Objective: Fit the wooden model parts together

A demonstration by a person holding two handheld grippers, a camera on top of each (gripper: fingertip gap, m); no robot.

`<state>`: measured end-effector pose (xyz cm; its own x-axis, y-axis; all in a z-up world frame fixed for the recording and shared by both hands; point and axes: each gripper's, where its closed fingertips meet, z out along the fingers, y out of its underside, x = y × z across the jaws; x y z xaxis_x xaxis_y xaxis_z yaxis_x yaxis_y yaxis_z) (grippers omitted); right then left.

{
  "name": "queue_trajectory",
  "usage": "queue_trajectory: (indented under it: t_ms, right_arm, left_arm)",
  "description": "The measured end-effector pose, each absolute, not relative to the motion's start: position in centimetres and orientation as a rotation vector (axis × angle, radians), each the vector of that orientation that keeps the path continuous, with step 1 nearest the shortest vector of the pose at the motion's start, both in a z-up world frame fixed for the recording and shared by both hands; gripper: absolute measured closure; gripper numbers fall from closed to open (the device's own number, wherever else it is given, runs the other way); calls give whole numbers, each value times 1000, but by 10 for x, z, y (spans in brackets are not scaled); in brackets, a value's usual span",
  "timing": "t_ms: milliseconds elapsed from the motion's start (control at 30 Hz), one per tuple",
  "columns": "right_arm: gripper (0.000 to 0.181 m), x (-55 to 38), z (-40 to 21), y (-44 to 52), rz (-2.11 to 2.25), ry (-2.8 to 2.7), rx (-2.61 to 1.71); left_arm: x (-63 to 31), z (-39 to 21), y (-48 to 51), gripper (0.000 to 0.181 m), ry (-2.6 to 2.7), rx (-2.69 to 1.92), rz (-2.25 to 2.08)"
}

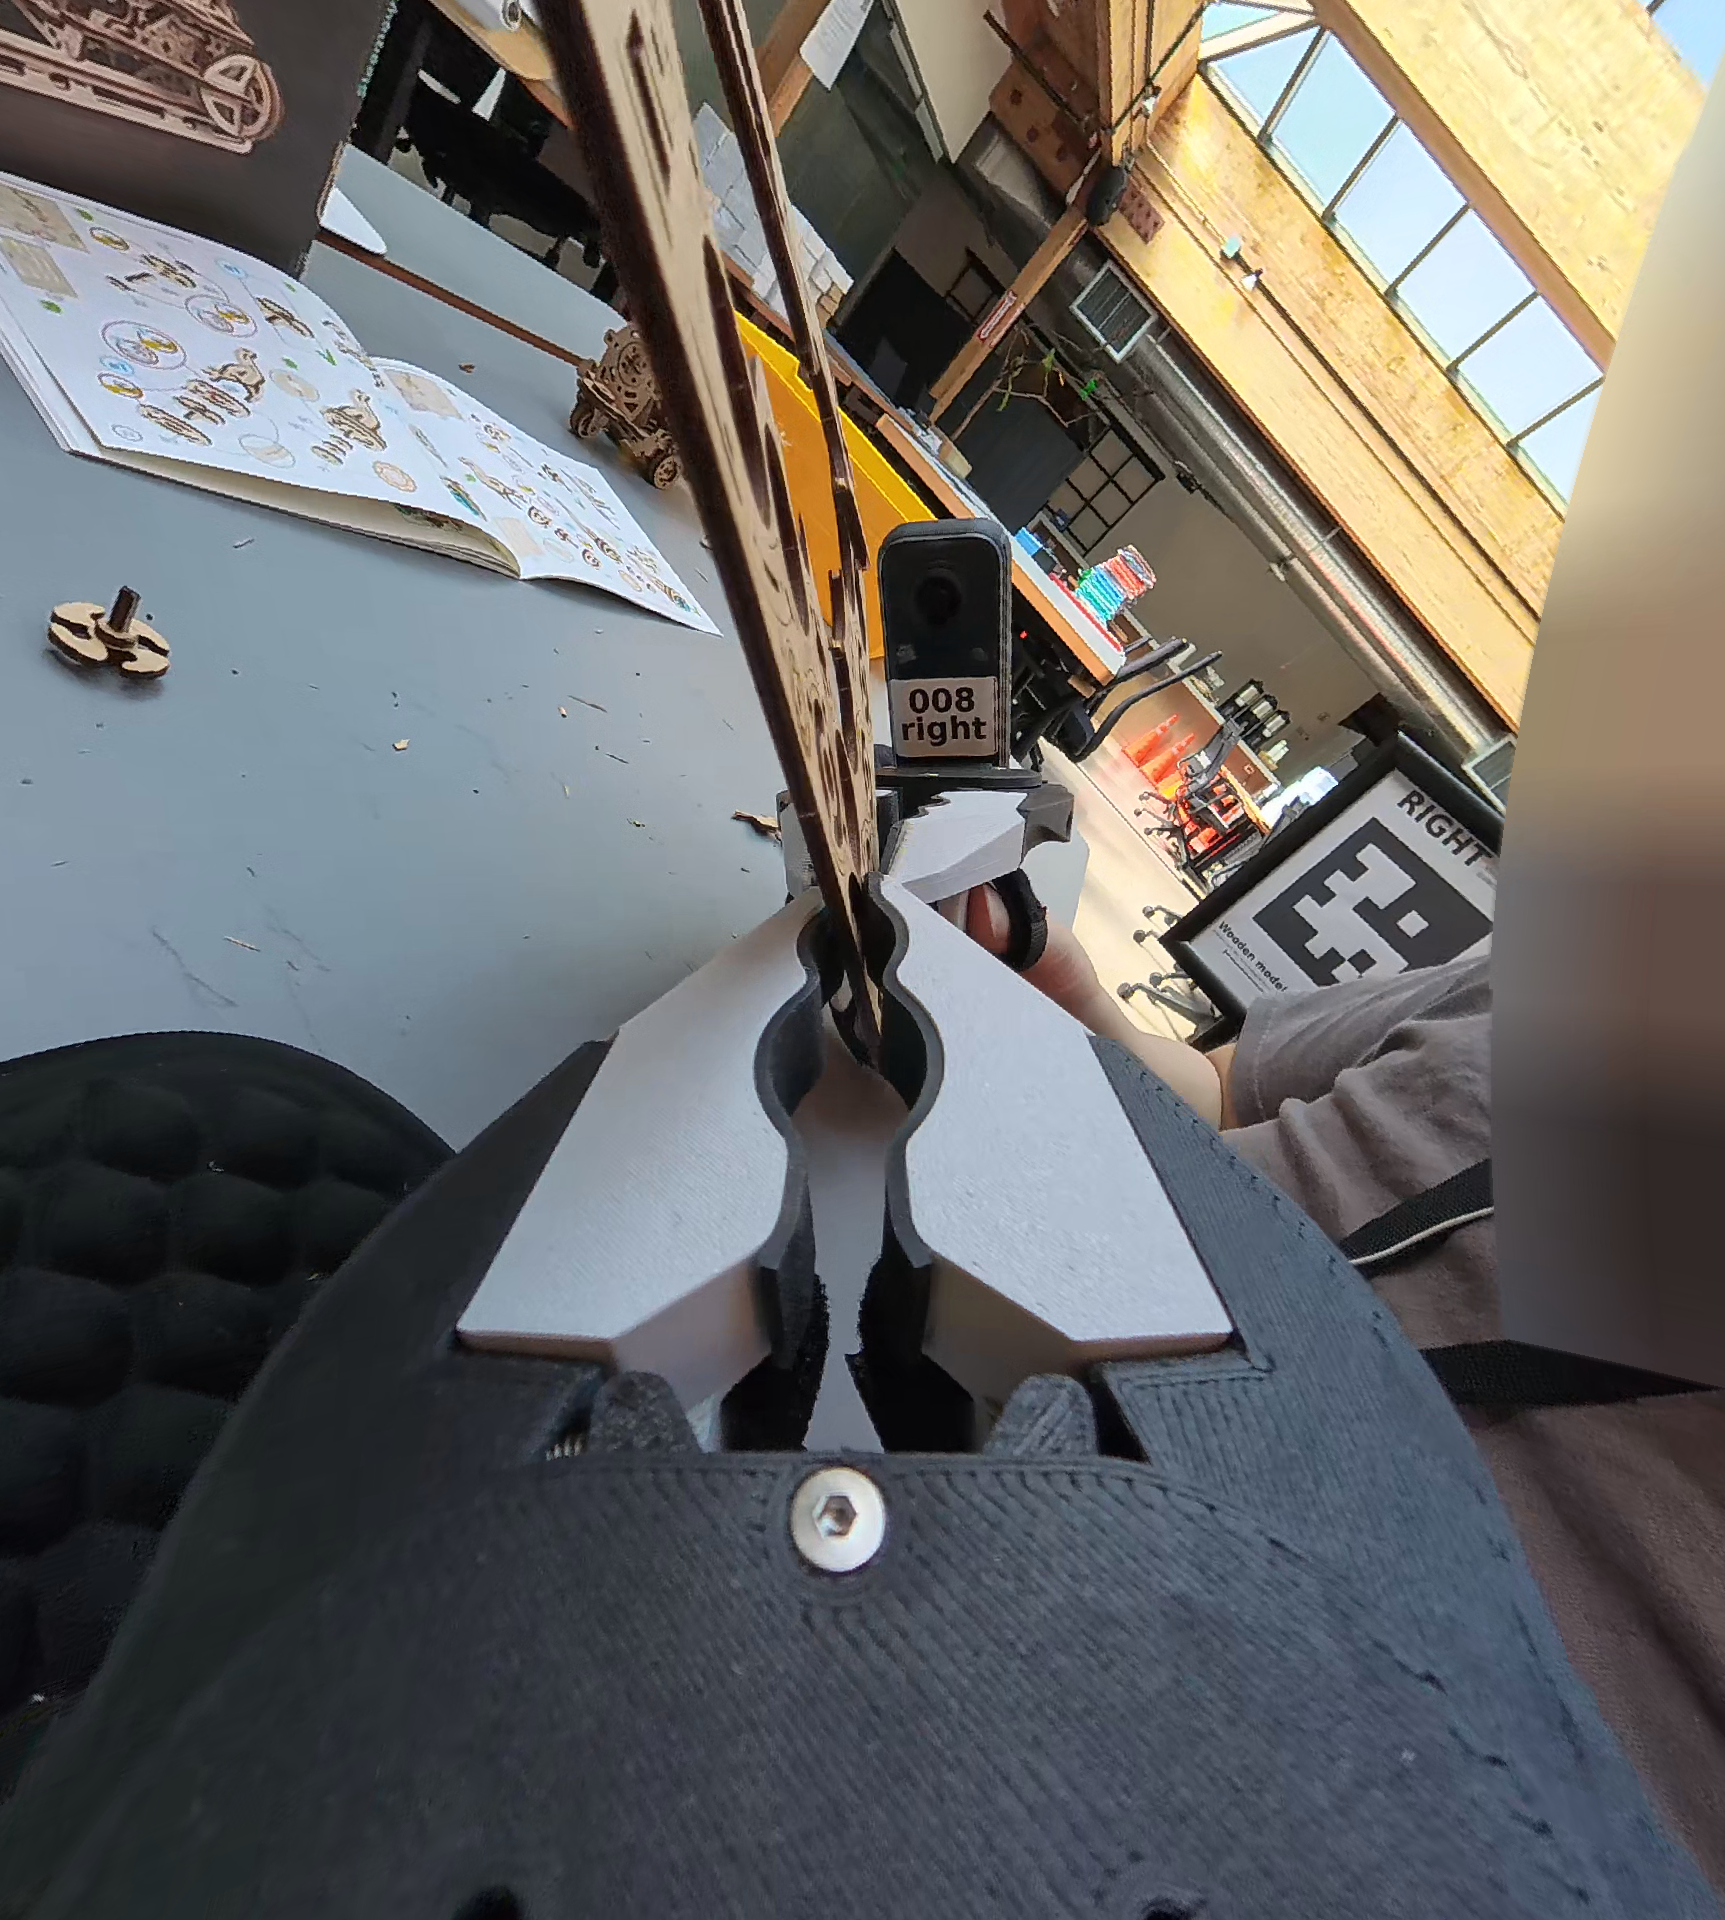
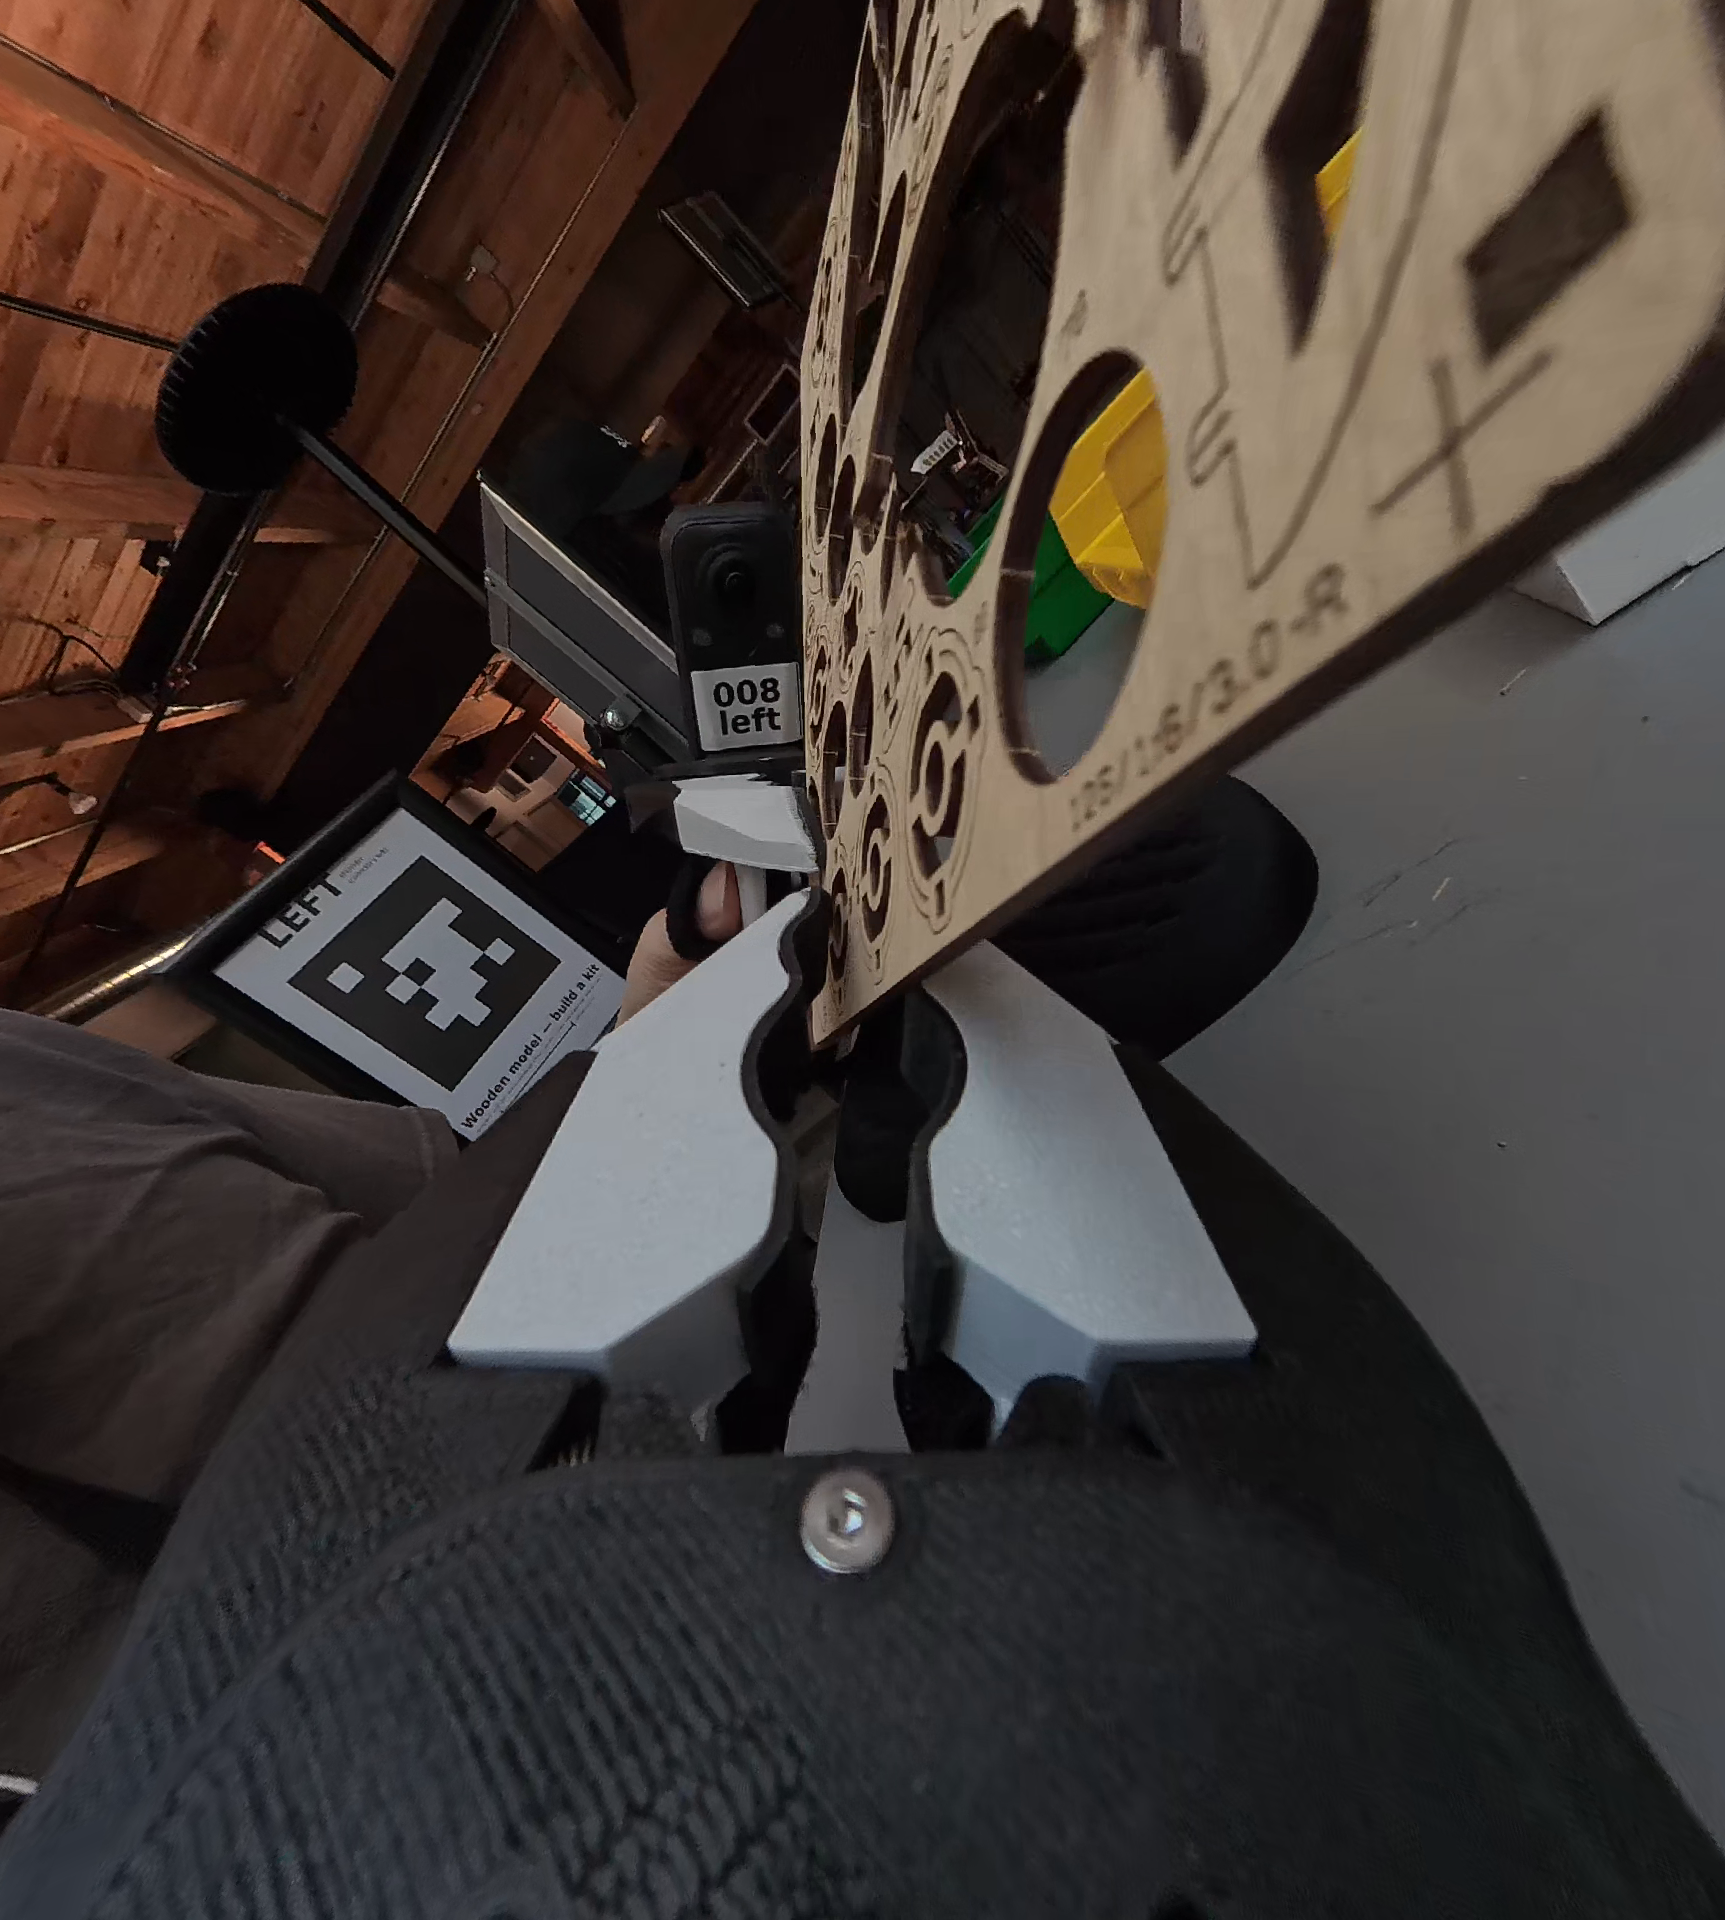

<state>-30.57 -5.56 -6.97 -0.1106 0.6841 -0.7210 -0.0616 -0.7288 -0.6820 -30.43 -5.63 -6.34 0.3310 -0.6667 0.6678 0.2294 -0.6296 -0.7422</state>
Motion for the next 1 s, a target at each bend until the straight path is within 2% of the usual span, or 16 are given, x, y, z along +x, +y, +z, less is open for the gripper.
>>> queue_trajectory:
  t_ms: [333,1000]
  right_arm:
    - [180,-305,-68,-61,1963,-716,-1644]
    - [180,-303,-81,-54,1922,-719,-1702]
  left_arm:
    - [-301,-64,-58,180,407,-1767,-1411]
    - [-297,-76,-53,181,337,-1794,-1362]
